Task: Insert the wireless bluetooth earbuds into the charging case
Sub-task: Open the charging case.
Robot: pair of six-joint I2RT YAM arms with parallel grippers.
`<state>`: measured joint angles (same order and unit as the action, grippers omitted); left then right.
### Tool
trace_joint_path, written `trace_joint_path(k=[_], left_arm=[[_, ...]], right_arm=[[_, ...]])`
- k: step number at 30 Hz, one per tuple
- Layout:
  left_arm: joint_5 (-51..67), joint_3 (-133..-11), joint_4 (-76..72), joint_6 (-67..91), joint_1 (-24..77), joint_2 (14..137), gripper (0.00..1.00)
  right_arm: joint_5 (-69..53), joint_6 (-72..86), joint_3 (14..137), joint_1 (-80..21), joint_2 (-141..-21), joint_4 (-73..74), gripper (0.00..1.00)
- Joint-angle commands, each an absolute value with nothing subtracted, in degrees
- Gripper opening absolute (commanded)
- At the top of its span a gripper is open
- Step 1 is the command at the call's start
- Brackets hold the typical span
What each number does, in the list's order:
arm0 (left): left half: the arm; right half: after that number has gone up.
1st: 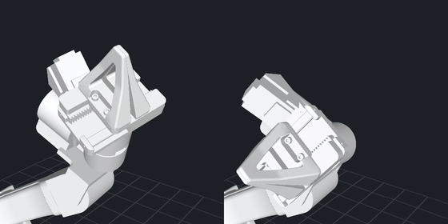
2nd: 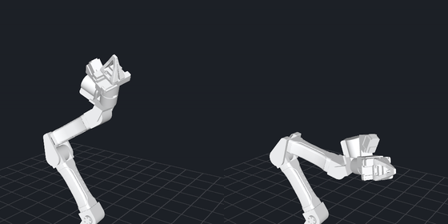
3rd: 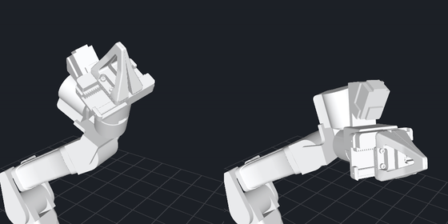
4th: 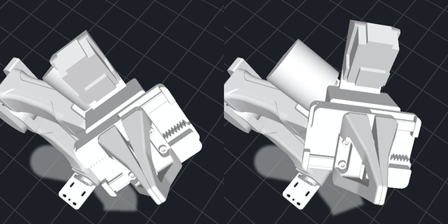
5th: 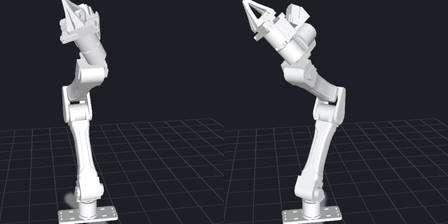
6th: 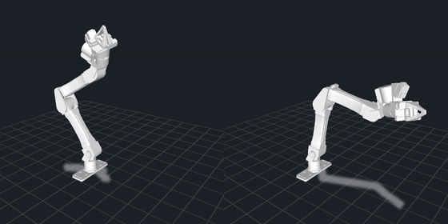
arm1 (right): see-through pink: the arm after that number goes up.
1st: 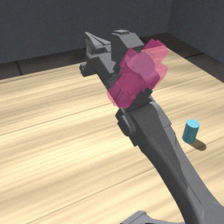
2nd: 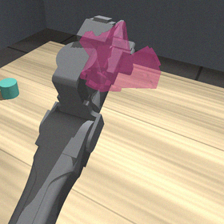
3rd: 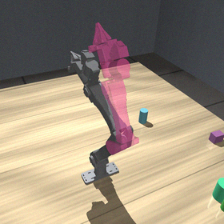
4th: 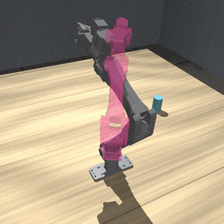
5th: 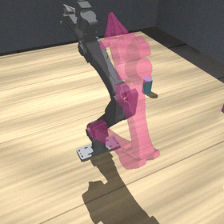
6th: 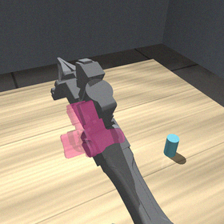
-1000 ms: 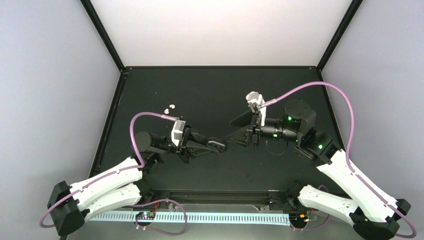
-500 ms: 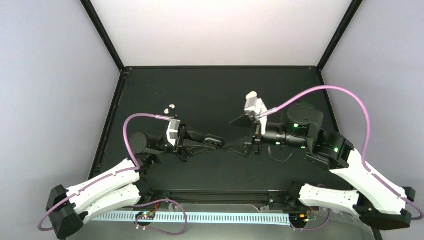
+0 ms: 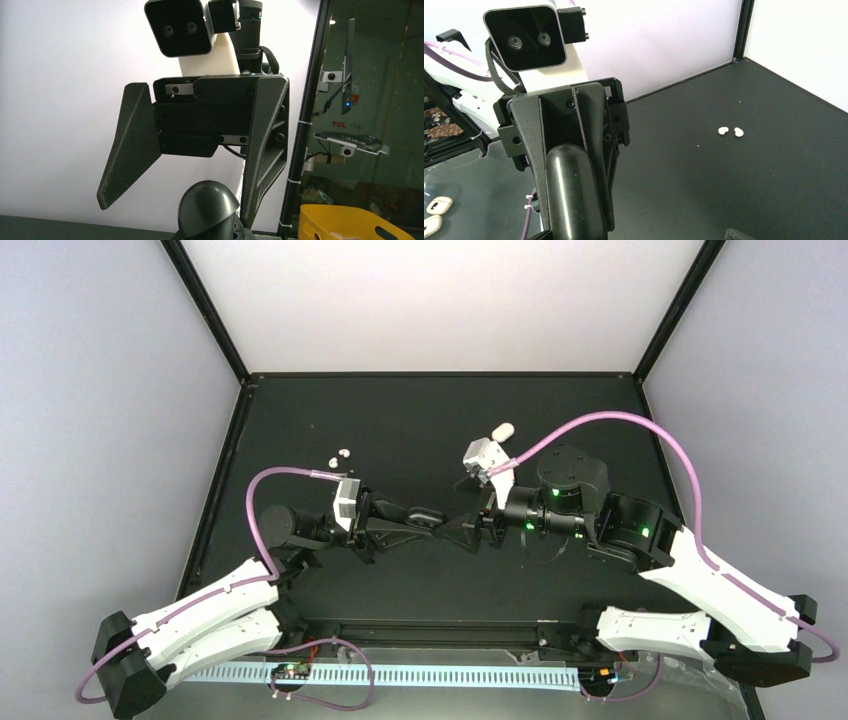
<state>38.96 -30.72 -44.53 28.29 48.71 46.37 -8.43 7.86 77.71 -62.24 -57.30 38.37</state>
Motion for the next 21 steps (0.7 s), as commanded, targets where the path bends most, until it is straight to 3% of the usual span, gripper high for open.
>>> trace_joint_path(k=[1, 21], left_arm=[[39.33, -31.29, -44.92, 27.09, 48.56, 45.35, 0.02], [39.61, -30.52, -44.69, 26.76, 48.54, 44.82, 0.02]], right_arm=[[-4.56, 8.71, 78.60, -62.49, -56.56, 36.53, 0.89], [0.18, 10.92, 77.96, -62.44, -55.63, 35.44, 0.89]])
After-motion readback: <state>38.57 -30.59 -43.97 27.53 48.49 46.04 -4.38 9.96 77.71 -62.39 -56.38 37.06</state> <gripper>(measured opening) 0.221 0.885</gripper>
